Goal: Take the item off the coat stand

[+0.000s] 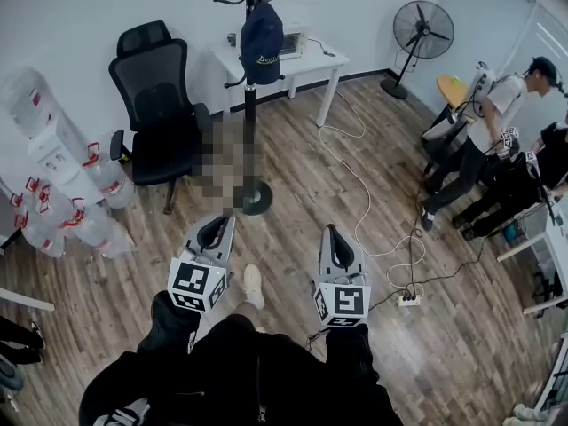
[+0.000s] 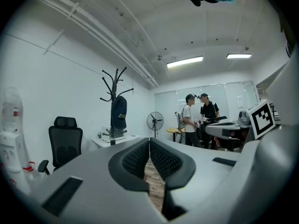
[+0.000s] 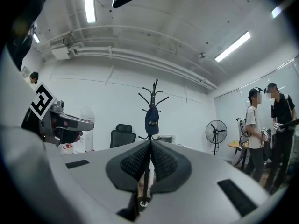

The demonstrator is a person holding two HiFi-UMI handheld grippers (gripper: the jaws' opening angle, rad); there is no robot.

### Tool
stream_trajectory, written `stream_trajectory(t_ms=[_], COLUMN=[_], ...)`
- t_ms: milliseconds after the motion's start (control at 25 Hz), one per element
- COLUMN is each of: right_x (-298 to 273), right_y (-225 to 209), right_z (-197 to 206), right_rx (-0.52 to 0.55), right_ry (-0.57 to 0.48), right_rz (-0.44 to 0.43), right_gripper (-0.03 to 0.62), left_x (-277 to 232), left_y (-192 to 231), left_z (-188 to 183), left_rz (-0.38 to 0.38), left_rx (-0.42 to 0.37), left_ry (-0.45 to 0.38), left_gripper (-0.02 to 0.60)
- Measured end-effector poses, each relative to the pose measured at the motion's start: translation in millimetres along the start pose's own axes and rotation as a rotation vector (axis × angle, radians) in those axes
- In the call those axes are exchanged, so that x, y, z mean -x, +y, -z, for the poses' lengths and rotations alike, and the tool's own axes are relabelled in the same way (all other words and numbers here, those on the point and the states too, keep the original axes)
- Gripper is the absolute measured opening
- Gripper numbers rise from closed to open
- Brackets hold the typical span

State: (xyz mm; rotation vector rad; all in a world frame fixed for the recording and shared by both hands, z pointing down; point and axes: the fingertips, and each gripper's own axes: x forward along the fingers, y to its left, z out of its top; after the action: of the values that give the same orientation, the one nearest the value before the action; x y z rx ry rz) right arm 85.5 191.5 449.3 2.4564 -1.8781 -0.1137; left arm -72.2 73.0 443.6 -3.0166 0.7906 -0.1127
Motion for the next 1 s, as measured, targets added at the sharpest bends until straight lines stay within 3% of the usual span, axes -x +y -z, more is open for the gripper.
stream_trajectory(t_ms=[480, 1000], right_x=[-131.8, -299.8], right_y=[-61.6, -76.5], right_z=[10.4, 7.5], right_rx=[-0.011, 0.000], right_ry=[0.044, 0.056], right_rz=[0.044, -0.004], right_gripper=[0.017, 0.017], left_x=[-151.6, -273.1], left_y=[48.1, 149.6], left_z=[-4.9, -15.4], left_rz=[0.074, 0.042], left_rx=[0.014, 0.040], left_ry=[0.034, 0.040], left_gripper=[0.026, 0.026])
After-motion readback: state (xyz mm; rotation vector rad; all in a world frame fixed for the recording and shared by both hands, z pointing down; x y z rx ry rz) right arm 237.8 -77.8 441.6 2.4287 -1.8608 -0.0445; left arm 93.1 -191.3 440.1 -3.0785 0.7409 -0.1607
